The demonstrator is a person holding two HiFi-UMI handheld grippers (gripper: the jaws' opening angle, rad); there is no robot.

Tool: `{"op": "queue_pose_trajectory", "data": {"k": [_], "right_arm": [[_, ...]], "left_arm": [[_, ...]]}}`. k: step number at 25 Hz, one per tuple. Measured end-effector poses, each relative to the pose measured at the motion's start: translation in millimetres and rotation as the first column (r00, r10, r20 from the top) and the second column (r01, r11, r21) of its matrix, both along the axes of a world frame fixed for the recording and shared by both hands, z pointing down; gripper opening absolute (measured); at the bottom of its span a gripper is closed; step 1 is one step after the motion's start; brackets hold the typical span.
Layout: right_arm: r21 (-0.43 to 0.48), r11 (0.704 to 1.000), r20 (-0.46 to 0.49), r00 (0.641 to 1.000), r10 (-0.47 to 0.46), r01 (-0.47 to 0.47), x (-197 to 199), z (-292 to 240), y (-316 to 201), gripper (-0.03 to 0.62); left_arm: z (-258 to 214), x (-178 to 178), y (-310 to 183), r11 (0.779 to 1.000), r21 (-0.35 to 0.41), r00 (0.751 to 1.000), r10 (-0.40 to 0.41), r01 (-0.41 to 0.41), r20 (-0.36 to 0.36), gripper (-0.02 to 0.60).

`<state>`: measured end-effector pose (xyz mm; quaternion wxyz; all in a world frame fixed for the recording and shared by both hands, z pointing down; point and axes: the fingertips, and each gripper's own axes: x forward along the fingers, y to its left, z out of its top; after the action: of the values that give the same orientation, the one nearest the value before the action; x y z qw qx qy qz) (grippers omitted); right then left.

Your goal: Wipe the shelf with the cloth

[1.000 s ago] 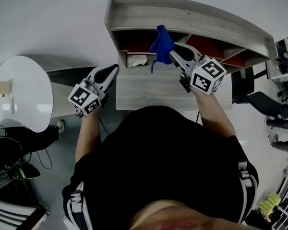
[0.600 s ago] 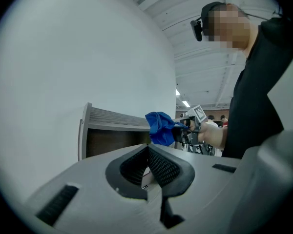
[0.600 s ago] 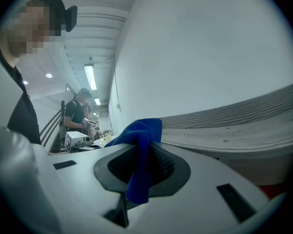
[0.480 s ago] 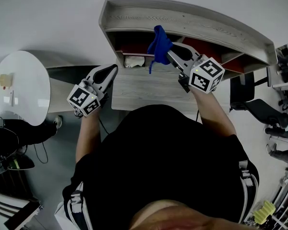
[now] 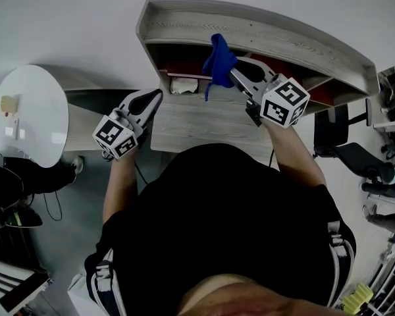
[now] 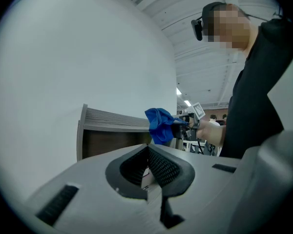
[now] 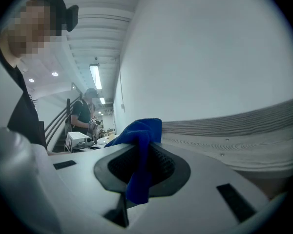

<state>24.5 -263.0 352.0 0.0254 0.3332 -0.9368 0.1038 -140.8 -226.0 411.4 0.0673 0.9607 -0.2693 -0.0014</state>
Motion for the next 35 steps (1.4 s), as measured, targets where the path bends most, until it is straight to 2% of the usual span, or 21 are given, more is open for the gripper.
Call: {"op": "queue_pose_trajectory", "data": {"k": [5,16,22,30,32,35], "right_arm": [[0.066,0.997,-0.017,0.999,-0.034,0.035,-10.8,-27.3,-7.3,0.054],[0.175,0.981,-0.047,0.996,-0.072,0.079,-43.5,-74.5,-46.1,0.054],[0.271,0.958,-0.214,0.976,-0.035,0.094,-68.9,-73.0,-72.9,0.054],[0.256,0.958,-0.240,0.968,-0.067,0.130,-98.2,-76.4,-97.5,0.054],[0.278,0.950,-0.303,0.952,-0.050,0.138,-105.5,-72.6,-106.6,0.054],[0.322,0.934,-0.419,0.908,-0.006,0.155,-113.7,-65.9,-122.9,0.054]], "left_arm": [[-0.9,-1.2,5.3,1.000,0.011,1.000,0.004,-0.004,0.013,0.017],[4.6,-28.1,19.4,0.999,0.010,0.999,-0.037,0.037,0.015,0.017],[9.4,-48.7,26.3,0.997,0.003,0.997,-0.072,0.072,0.032,0.017],[15.4,-69.5,30.7,0.995,-0.008,0.995,-0.097,0.097,0.031,0.017],[17.9,-73.3,30.6,0.995,-0.009,0.994,-0.100,0.100,0.033,0.017],[20.2,-78.1,31.1,0.994,-0.016,0.994,-0.106,0.106,0.035,0.017]]}}
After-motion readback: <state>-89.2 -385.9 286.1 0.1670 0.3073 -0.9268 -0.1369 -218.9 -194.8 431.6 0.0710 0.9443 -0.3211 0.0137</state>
